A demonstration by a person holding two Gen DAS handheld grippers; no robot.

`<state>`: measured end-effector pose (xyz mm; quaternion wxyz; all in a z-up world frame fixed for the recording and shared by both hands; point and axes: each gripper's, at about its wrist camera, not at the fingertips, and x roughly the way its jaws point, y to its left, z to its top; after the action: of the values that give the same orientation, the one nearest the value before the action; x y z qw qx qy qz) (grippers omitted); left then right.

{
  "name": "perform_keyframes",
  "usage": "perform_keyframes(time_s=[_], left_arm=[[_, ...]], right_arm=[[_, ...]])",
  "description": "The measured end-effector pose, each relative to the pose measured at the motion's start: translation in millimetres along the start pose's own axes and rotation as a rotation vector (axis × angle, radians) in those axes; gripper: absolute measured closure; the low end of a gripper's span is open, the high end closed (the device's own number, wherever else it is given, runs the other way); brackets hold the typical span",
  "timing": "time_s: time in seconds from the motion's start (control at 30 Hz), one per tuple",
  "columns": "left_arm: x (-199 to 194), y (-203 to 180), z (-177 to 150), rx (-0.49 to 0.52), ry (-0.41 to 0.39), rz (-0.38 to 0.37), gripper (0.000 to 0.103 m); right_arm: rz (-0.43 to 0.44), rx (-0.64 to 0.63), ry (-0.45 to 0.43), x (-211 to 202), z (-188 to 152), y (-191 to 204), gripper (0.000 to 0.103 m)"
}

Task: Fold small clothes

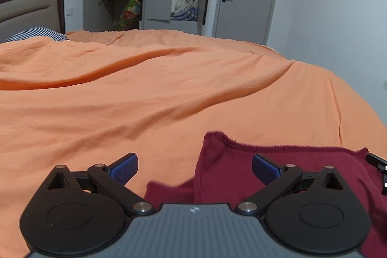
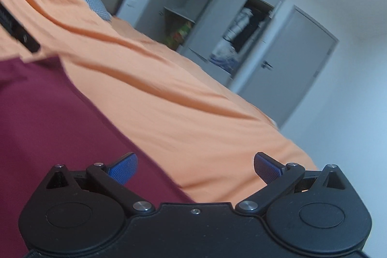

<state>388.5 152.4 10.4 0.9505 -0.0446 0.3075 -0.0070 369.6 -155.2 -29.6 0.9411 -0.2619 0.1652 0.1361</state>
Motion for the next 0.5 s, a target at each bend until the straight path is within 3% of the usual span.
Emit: perform_keyframes(time_s=[0.1,0.33,0.5], left_arm=[[-33,-1,-23,-0.025,-0.038,0.020,0.000],[-94,9,-89,-0.163,-0.125,0.071,0.000],[-111,11,-114,-0.241,-0.135,0.056,0.000]], right_arm=[[0.051,0.068,0.005,-4,11,21,0.001],[-0.027,0.305,0.051,1,18,36,0.001],[-0.075,0.272,0.108,13,8,56,0.001]])
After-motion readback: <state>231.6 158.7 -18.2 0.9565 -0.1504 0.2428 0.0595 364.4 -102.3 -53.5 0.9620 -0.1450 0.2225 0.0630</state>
